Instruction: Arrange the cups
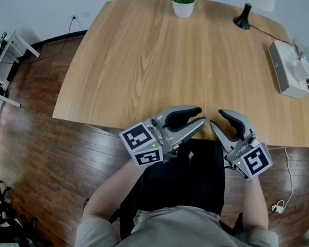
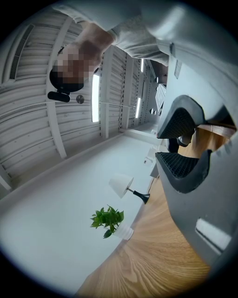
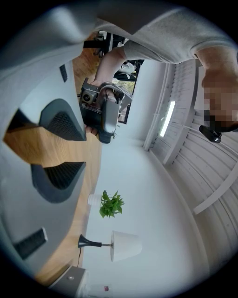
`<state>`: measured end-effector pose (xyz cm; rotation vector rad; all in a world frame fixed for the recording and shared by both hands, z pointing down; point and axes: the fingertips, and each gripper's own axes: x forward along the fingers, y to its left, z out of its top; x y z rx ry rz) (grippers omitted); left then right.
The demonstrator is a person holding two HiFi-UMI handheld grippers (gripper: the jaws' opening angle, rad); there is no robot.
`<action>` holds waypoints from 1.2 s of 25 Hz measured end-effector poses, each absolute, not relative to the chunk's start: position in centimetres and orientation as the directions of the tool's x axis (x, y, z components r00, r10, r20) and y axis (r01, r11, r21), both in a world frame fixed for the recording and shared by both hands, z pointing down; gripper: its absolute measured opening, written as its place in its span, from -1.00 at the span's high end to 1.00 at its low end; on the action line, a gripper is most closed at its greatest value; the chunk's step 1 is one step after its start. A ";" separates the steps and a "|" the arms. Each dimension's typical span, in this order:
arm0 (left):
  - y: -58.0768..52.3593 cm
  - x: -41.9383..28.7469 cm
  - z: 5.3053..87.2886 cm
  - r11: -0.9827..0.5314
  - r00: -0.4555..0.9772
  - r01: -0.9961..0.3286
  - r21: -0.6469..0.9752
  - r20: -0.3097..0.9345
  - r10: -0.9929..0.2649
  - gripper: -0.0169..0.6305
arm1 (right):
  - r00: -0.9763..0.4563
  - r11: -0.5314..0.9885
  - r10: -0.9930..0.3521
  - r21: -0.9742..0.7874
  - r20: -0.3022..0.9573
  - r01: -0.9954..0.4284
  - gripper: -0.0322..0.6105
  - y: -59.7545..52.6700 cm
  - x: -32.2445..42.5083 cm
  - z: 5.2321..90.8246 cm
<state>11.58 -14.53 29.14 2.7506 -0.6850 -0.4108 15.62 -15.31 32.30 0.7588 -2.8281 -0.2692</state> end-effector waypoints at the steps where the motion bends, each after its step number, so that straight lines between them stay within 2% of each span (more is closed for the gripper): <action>1: -14.6 11.5 29.1 -0.846 0.843 -0.414 0.336 -0.210 -0.495 0.67 | -0.848 0.851 -0.509 0.228 0.145 -0.472 0.48 -15.3 15.6 32.3; 10: -15.1 10.9 28.9 -0.829 0.826 -0.412 0.378 -0.230 -0.515 0.67 | -0.841 0.852 -0.515 0.208 0.166 -0.480 0.48 -15.2 15.6 32.5; 30: -15.0 10.9 28.9 -0.831 0.828 -0.412 0.373 -0.227 -0.513 0.67 | -0.848 0.848 -0.521 0.168 0.097 -0.502 0.48 -15.6 16.3 31.5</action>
